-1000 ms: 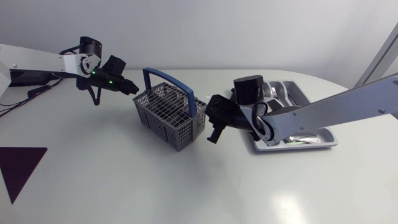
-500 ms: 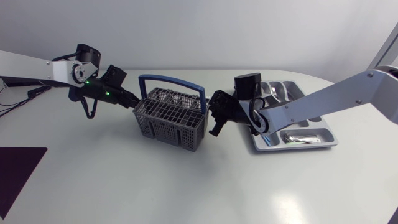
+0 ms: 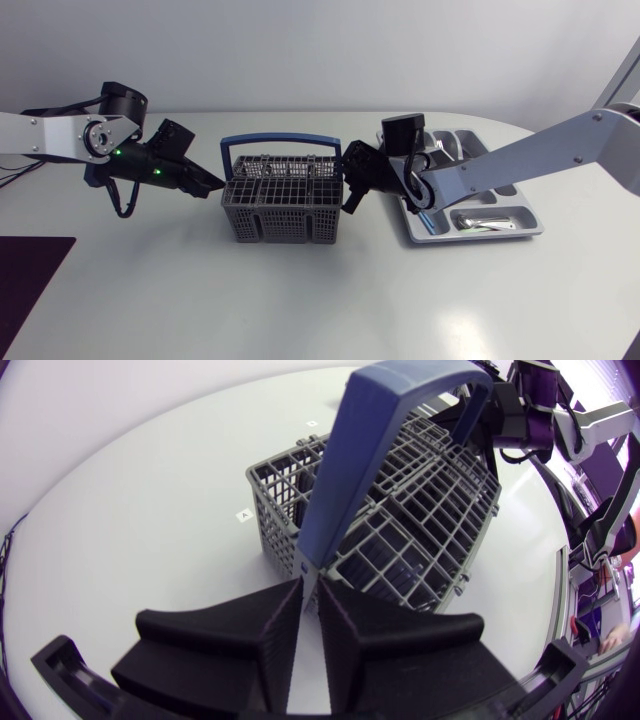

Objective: Unload the cutlery basket into the drawer organizer.

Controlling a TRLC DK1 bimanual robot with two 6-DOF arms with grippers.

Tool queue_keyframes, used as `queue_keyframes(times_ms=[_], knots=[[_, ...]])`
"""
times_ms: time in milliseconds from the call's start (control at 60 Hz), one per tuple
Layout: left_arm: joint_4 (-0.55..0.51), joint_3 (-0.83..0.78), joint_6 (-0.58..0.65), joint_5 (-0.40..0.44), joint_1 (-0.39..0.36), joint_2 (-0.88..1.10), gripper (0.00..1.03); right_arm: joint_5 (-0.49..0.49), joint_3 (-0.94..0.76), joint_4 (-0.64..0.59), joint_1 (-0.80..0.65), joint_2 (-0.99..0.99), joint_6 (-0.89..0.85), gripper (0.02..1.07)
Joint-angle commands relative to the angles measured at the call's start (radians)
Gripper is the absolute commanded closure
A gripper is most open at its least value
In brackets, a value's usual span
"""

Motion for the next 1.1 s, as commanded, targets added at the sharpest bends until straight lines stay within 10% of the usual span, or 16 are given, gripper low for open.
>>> queue_keyframes(times_ms=[0, 1083], knots=[[0.015, -0.035, 0.015, 0.031, -0.016, -0.036, 0.88, -0.001, 0.03, 0.013, 0.007, 0.019, 0.023, 1.01], [0.106, -0.173, -0.032, 0.029, 0.097, -0.257, 0.88, 0.133, -0.336, 0.048, -0.023, -0.42, 0.031, 1.01]])
